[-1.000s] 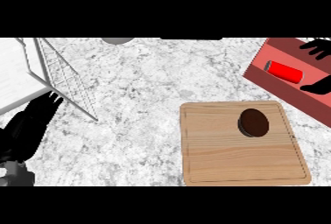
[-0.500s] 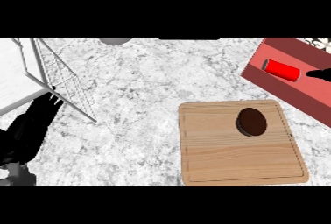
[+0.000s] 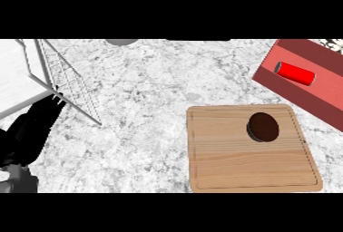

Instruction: Pick the can from the cutting board and place it in the cardboard box

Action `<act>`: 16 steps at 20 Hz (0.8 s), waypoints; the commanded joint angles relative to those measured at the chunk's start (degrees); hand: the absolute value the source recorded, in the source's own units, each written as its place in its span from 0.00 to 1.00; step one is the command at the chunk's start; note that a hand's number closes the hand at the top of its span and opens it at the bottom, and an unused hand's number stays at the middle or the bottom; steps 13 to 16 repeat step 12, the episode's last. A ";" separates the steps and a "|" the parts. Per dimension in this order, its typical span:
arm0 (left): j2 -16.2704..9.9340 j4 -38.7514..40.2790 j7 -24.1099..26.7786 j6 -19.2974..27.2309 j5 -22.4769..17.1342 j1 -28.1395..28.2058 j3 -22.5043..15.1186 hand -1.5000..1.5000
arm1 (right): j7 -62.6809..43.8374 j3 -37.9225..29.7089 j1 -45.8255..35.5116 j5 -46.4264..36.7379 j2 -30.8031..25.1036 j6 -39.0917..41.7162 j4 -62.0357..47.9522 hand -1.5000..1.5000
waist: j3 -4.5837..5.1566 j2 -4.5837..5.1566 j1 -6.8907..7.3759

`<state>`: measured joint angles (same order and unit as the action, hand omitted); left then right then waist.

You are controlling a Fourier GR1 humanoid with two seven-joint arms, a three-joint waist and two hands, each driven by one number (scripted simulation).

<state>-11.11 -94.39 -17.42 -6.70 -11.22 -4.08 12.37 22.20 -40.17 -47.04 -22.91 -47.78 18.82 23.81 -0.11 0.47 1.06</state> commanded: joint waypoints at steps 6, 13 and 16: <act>-0.25 1.87 2.71 -2.02 0.00 -0.30 -0.29 0.50 | 8.53 -1.71 2.83 1.60 -9.04 7.71 -8.78 0.00 | -0.15 0.61 1.09; 0.97 1.73 4.57 -2.28 0.35 1.79 -0.76 0.50 | 12.86 -1.19 5.74 0.84 -11.38 8.73 -10.80 0.00 | -0.24 0.79 1.33; 0.97 1.73 4.57 -2.28 0.35 1.79 -0.76 0.50 | 12.86 -1.19 5.74 0.84 -11.38 8.73 -10.80 0.00 | -0.24 0.79 1.33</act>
